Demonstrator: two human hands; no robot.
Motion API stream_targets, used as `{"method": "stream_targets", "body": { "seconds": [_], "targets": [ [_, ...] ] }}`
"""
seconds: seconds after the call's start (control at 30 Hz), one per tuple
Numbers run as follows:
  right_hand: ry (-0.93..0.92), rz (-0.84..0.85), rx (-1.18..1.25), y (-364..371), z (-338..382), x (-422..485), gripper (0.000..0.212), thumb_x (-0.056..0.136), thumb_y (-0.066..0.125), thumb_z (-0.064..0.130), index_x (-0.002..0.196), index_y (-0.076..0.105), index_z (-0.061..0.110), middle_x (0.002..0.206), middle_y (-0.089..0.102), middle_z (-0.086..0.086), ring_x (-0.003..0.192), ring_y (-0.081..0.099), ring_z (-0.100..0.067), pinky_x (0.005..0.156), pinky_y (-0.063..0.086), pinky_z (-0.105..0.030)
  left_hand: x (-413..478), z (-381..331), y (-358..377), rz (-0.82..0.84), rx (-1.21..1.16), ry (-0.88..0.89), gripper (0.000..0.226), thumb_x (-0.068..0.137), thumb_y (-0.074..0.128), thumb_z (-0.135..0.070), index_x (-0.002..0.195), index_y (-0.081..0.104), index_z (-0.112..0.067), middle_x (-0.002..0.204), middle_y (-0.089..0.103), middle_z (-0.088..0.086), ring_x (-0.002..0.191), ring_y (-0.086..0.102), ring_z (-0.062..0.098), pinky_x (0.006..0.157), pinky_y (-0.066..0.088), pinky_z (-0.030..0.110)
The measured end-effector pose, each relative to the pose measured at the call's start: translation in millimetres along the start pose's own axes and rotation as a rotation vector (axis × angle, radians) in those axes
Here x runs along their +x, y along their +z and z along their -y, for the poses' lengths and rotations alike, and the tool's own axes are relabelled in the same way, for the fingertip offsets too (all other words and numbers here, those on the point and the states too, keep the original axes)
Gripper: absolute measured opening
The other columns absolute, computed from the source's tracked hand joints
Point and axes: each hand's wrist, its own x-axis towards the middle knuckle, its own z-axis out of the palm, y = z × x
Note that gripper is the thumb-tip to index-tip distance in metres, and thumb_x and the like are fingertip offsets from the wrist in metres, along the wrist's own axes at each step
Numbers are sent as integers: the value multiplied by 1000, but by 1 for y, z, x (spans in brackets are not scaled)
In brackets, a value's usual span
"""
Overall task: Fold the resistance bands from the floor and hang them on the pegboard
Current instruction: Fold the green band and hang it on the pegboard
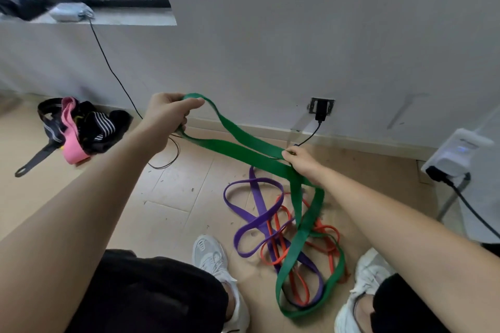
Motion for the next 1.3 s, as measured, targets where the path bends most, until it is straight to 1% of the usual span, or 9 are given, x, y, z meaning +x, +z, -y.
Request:
{"method": "stream_targets", "body": {
  "seconds": [0.17, 0.3, 0.43, 0.57, 0.73, 0.83, 1.0, 1.13, 1.3],
  "targets": [
    [-151, -4, -322, -34, -1, -2, 31, 89, 71, 15, 119, 65, 15, 111, 69, -4, 88, 62, -14, 65, 43, -17, 7, 15, 0, -26, 154, -86, 36, 89, 78, -28, 114, 68, -3, 74, 46, 4, 55, 42, 16, 53, 40, 29],
    [-178, -47, -449, -57, -1, -4, 43, 87, 75, 27, 125, 59, 13, 118, 60, 0, 105, 58, -18, 85, 44, -27, 9, 21, -4, -8, 190, -102, 45, 89, 77, -34, 119, 68, -1, 77, 49, 6, 58, 44, 18, 56, 40, 29],
    [-222, -18, -526, -78, 18, -16, 25, 91, 68, 39, 97, 63, 15, 97, 64, -3, 87, 59, -20, 75, 55, -38, 9, 26, -1, -17, 217, -103, 41, 93, 72, -35, 115, 68, -1, 77, 52, 5, 57, 47, 17, 53, 43, 26],
    [-254, -23, -302, -109, 59, -32, 28, 100, 57, 31, 79, 68, 16, 81, 72, -7, 71, 66, -27, 61, 46, -31, 19, 37, 2, -33, 202, -119, 44, 97, 66, -35, 118, 67, 3, 82, 62, 7, 64, 56, 21, 64, 51, 32],
    [-259, 14, 18, -143, 125, -63, 39, 102, 51, 36, 100, 73, 4, 95, 78, -7, 93, 73, -30, 95, 50, -56, 20, 48, 11, -7, 360, -110, 42, 97, 65, -38, 122, 71, -4, 99, 69, 8, 105, 66, 34, 89, 51, 40],
    [-313, 18, 40, -153, 164, -81, 38, 103, 49, 35, 90, 69, 5, 87, 72, -12, 84, 67, -27, 96, 50, -53, 12, 35, 31, 87, 353, -53, 40, 96, 68, -32, 127, 69, -6, 121, 69, 10, 108, 61, 23, 87, 46, 34],
    [-357, 67, -304, -177, 213, -103, 38, 97, 60, 41, 81, 62, 7, 73, 58, -4, 67, 58, -11, 75, 48, -31, -7, -5, 74, 295, 244, 126, 43, 95, 67, -39, 130, 68, -15, 126, 69, 1, 120, 61, 18, 102, 47, 34],
    [-390, -6, -522, -197, 232, -117, 47, 86, 74, 40, 95, 67, -6, 79, 58, -8, 74, 56, -18, 71, 48, -36, -25, -40, 111, 425, 82, 249, 58, 92, 72, -40, 144, 55, -20, 138, 62, -2, 123, 58, 11, 104, 46, 28],
    [-440, -80, -624, -213, 258, -137, 28, 94, 65, 37, 97, 71, 11, 89, 68, -7, 82, 65, -15, 78, 61, -36, -33, -63, 152, 458, 50, 367, 88, 83, 80, -48, 156, 36, -24, 155, 46, -4, 138, 44, 16, 114, 41, 37]
  ]
}}
